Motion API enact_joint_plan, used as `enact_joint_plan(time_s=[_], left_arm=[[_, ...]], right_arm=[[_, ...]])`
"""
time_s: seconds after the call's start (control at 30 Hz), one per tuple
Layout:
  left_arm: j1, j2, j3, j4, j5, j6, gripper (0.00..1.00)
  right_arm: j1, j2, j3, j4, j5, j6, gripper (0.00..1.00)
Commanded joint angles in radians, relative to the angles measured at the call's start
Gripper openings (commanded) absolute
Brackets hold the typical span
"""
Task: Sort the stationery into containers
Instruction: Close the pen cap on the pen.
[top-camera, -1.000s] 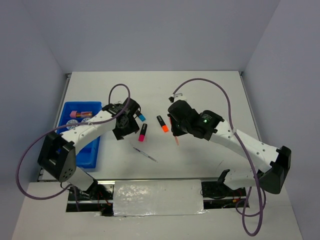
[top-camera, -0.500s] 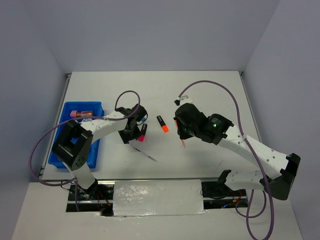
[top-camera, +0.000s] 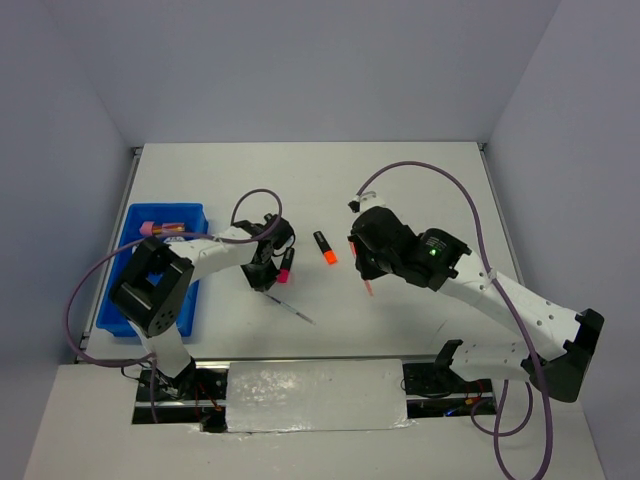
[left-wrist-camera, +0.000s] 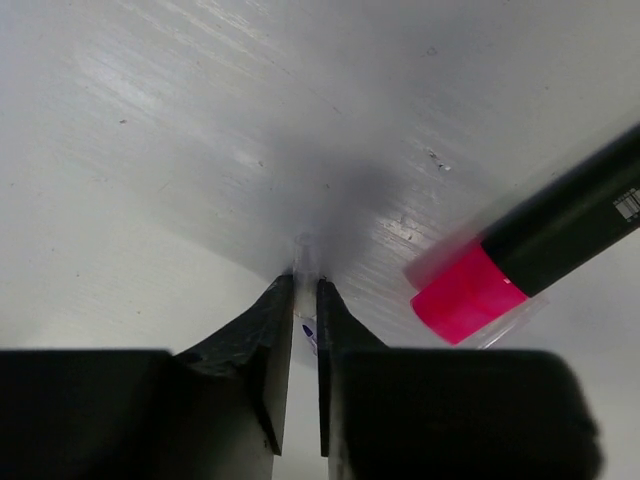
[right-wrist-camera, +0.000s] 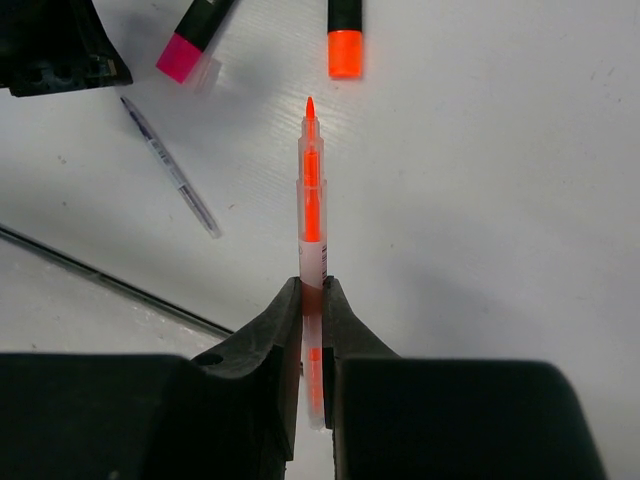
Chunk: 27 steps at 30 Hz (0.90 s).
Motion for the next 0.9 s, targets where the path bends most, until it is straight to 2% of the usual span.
enact_joint_plan(time_s=[0.0, 0.13, 0.3, 0.47, 0.5, 0.63, 0.87], left_arm=[[0.000, 0.009, -0.052, 0.019, -0.006, -0.016, 0.20], [0.011, -0.024, -0.065, 0.014, -0.036, 0.007, 0.00], [0.014, -0.184, 0.038, 0.014, -0.040, 0.105, 0.00], [0.017, -0.395, 0.157, 0.035, 0.038, 0.098, 0.00], [0.017, -0.421, 0.158, 0.061, 0.089, 0.093, 0.00], [0.019, -0.558, 0.075, 0.337, 0.225, 0.038, 0.00], [0.022, -0.707, -0.123, 0.647, 0.324, 0.003, 0.00]], right_arm=[[-0.006, -0.029, 0.012, 0.006, -0.008, -0.019, 0.00], [-0.014, -0.033, 0.008, 0.038, -0.084, -0.039, 0.00], [-0.032, -0.064, -0.043, 0.154, -0.302, -0.023, 0.00], [-0.032, -0.090, -0.124, 0.339, -0.456, 0.079, 0.00], [-0.032, -0.094, -0.141, 0.420, -0.479, 0.097, 0.00], [-0.032, -0.137, -0.274, 0.678, -0.604, 0.233, 0.00], [-0.037, -0.101, -0.298, 0.835, -0.701, 0.270, 0.00]])
